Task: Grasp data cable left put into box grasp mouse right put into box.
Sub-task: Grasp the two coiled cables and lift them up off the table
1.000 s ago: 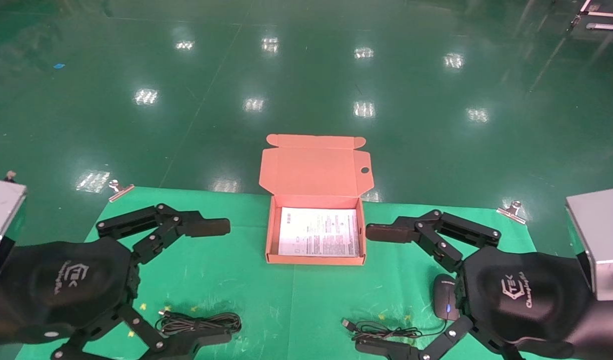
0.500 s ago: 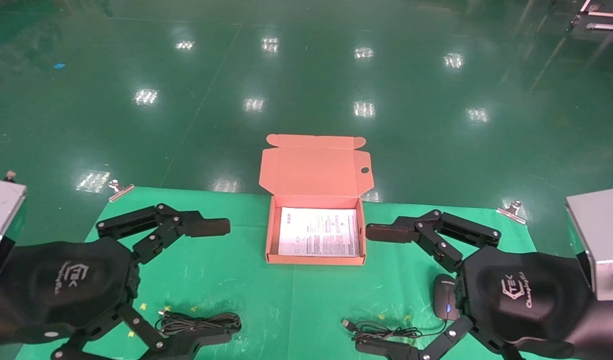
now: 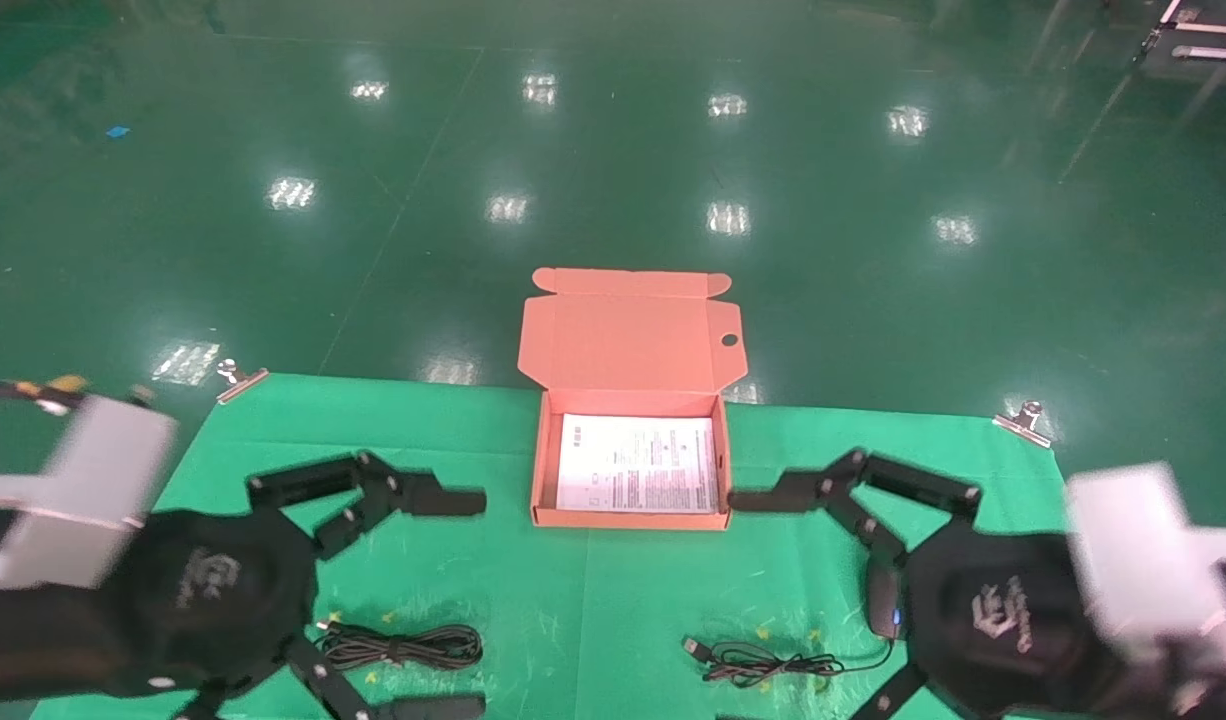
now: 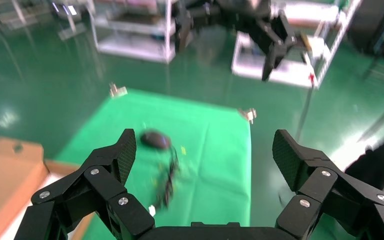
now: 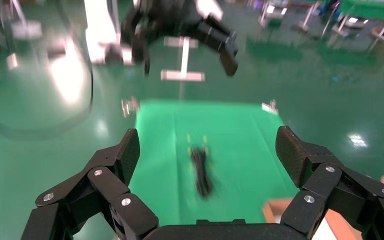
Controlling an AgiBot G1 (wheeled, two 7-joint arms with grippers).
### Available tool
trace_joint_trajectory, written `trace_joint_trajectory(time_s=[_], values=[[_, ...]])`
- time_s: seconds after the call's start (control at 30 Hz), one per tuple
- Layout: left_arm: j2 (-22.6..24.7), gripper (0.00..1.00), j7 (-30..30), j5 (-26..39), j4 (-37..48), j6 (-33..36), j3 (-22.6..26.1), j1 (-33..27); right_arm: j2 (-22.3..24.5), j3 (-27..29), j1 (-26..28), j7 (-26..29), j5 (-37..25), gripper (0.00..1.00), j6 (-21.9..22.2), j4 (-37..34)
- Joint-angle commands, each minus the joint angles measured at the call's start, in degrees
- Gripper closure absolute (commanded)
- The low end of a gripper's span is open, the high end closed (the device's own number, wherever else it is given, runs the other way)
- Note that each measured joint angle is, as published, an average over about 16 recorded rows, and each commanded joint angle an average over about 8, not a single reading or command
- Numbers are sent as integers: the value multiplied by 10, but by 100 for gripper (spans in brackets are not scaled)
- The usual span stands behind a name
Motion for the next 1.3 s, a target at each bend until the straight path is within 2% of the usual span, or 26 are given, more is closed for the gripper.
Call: trace_joint_trajectory(time_s=[0.03,0.23,0.47,0.77,0.97,1.3], values=[[7,0,-7,22,11,9,14,-18,0,-5,10,-21,-27,0,-4,4],[27,0,-17,103,28,21,71,-73,-12,-28,44,-92,-113,0,-7,10],[54,0,-17,210,36,25,161,-136,-32,-62,77,-169,-213,0,-5,17],[119,0,-14,380,57,17,283,-213,-62,-115,90,-255,-362,0,30,20],[161,0,-29,494,54,-6,340,-234,-81,-146,81,-284,-455,0,66,16],[188,0,-83,610,30,-76,377,-204,-122,-182,64,-276,-553,0,113,-25]])
